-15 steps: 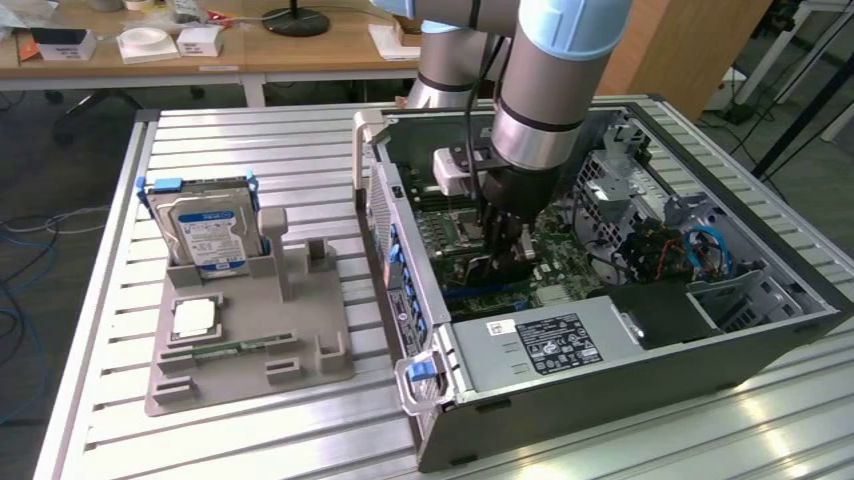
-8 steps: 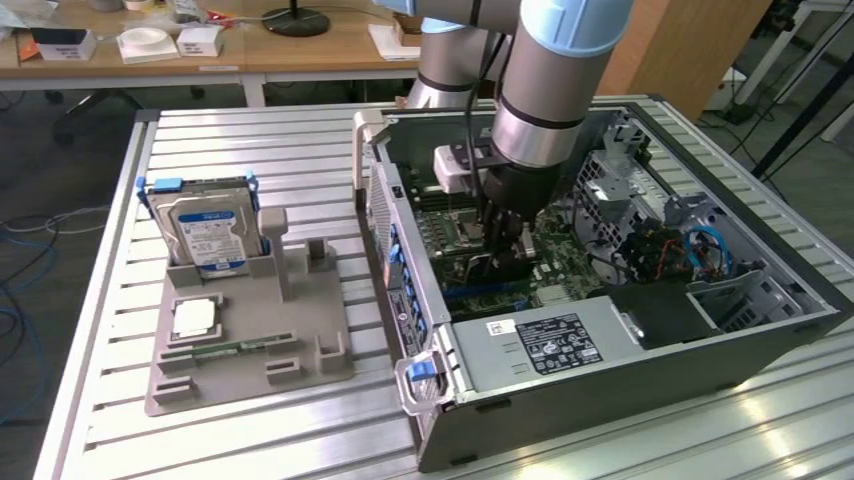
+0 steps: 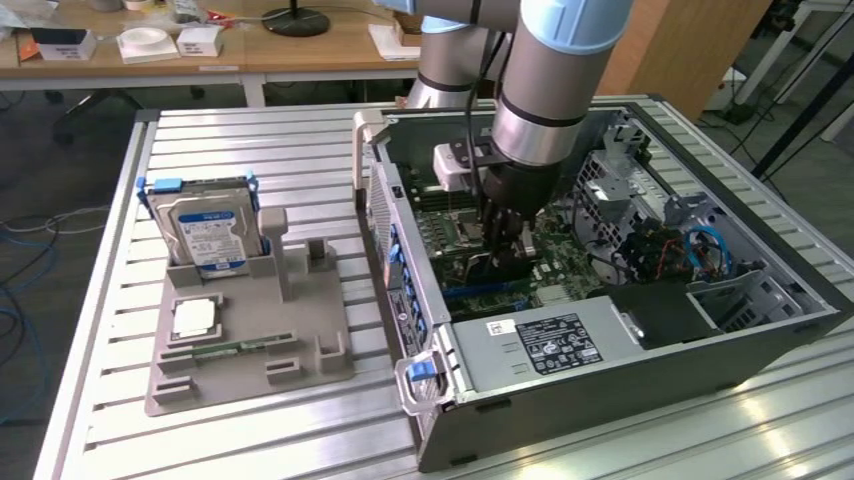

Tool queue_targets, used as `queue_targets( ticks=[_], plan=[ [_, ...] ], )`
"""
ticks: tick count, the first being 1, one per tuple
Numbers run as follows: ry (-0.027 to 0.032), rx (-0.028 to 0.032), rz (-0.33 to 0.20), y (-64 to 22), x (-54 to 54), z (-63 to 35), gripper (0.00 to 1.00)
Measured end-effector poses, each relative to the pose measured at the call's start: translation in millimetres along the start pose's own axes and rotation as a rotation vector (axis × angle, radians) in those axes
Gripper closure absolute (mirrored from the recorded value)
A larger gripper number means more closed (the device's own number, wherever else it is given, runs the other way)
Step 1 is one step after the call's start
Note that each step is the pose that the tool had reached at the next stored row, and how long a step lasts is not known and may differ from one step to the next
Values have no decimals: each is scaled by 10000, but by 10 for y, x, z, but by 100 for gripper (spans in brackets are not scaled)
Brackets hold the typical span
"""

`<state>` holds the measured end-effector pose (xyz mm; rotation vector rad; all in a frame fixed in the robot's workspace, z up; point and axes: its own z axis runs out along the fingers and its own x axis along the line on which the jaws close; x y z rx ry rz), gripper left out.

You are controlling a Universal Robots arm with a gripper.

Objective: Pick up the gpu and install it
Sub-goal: 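Insert the gpu into the slot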

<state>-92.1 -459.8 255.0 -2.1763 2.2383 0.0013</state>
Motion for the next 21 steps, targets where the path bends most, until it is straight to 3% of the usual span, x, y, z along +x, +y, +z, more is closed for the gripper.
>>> queue_targets(
  ticks=[21],
  plan=[
    [5, -4, -123, 4, 1, 127, 74]
  ],
)
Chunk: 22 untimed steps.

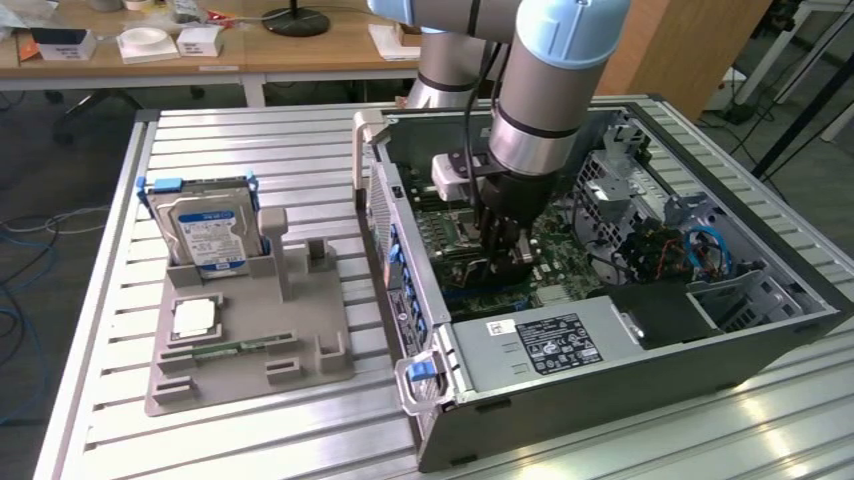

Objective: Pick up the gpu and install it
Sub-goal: 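Insert the gpu into the slot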

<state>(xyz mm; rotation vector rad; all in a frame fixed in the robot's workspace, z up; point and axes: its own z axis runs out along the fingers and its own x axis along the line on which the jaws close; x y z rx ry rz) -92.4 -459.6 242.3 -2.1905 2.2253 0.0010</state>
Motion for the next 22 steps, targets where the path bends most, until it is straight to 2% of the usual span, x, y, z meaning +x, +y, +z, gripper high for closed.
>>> queue_targets(
  ticks=[12, 14, 16, 17, 18, 19, 22],
  plan=[
    [-2, 1, 0, 0, 0, 8, 73],
    [-2, 2, 0, 0, 0, 8, 61],
    [-2, 2, 0, 0, 0, 8, 61],
    [-2, 2, -1, 0, 0, 8, 55],
    [-2, 2, -1, 0, 0, 6, 55],
    [2, 0, 2, 0, 0, -6, 49],
    [-2, 2, 5, -1, -1, -71, 49]
  ],
)
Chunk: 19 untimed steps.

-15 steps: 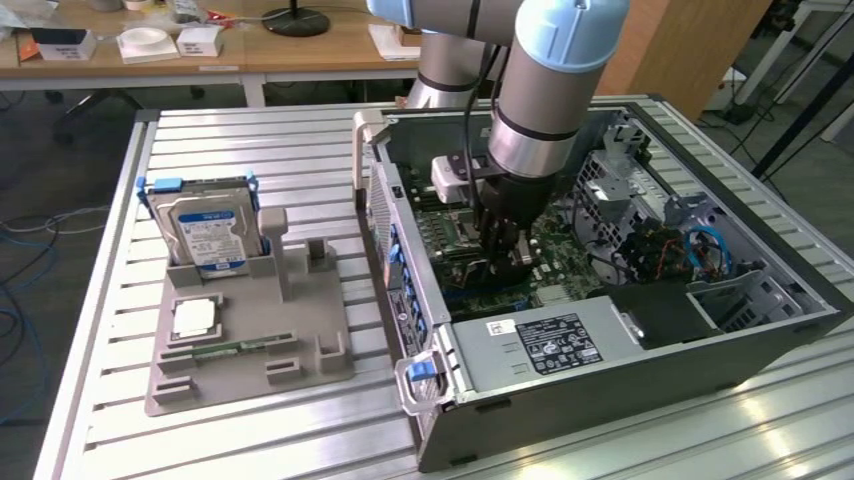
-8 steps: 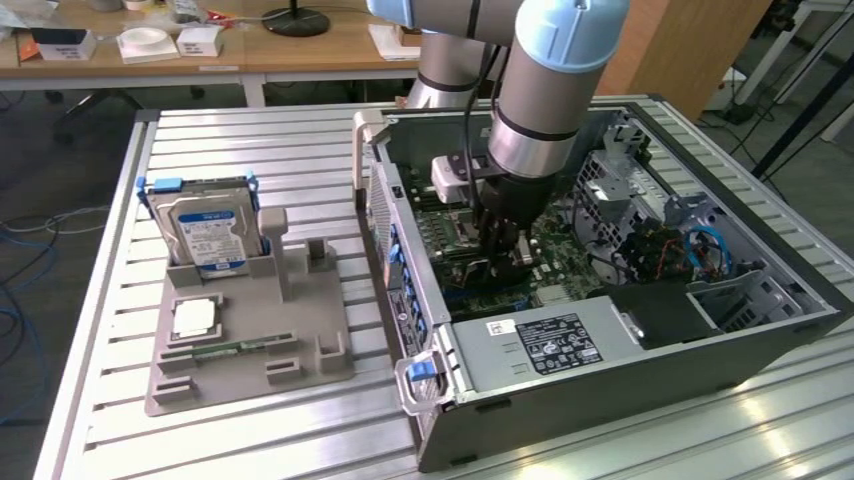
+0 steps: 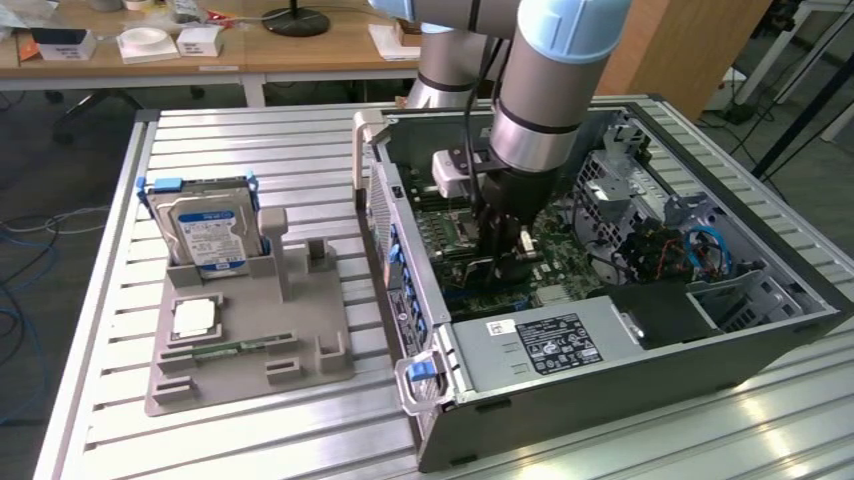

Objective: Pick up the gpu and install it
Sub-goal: 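Insert the gpu into the slot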

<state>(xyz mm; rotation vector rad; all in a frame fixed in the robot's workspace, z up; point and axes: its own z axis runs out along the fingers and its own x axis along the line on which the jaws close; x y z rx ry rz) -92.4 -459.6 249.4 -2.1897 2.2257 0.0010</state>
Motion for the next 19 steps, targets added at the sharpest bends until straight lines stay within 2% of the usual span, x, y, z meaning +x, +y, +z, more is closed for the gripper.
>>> queue_targets(
  ticks=[7, 12, 14, 19],
  plan=[
    [0, 0, 0, -3, -4, -246, 49],
    [-1, 1, 0, -5, -6, -386, 49],
    [-1, 0, 0, -6, -6, -415, 49],
    [-2, 0, 0, -5, -6, -418, 49]
  ],
)
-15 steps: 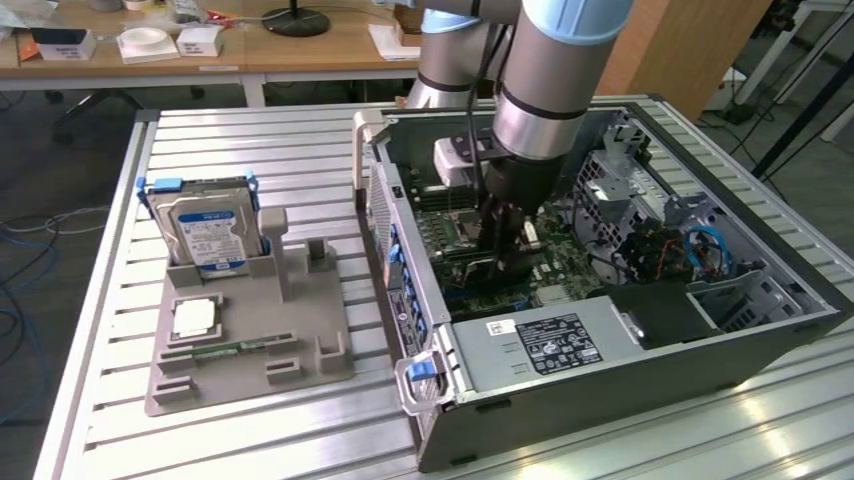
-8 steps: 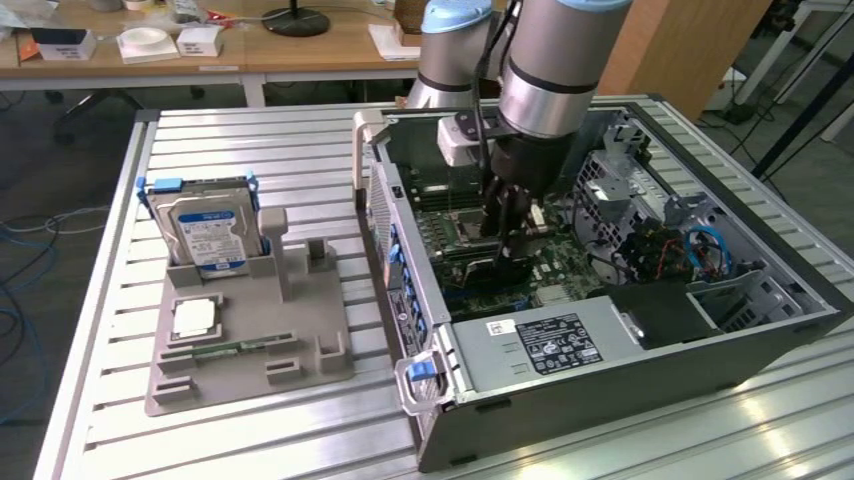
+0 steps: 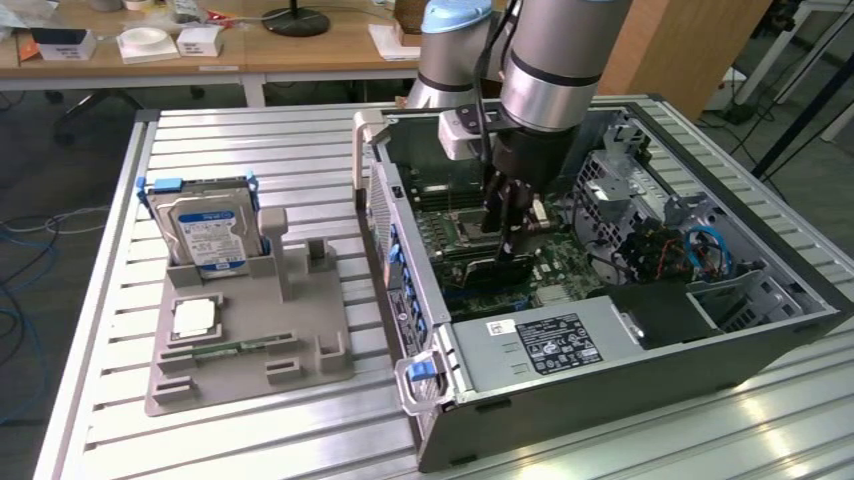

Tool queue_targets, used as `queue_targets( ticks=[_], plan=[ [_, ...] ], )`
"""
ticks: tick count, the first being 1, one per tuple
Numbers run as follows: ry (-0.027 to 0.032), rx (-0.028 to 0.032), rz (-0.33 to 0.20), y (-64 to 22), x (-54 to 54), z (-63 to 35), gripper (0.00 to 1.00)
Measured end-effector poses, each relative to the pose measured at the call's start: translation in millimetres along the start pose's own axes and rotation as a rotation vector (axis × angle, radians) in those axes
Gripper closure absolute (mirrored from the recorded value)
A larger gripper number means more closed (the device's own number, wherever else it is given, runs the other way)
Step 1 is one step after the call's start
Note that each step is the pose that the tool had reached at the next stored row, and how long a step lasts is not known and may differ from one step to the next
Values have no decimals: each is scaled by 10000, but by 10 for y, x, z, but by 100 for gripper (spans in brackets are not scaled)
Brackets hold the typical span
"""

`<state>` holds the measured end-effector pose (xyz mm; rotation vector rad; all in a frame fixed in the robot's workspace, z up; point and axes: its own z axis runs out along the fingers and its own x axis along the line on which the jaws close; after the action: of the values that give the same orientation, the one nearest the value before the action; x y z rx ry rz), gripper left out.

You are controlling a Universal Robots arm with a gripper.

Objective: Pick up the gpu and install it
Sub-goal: 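Insert the gpu into the slot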

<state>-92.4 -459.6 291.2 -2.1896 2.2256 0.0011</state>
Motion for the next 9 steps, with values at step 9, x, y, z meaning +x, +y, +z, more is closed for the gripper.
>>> queue_targets(
  ticks=[9],
  plan=[
    [0, 0, 0, 0, 0, 0, 74]
  ],
)
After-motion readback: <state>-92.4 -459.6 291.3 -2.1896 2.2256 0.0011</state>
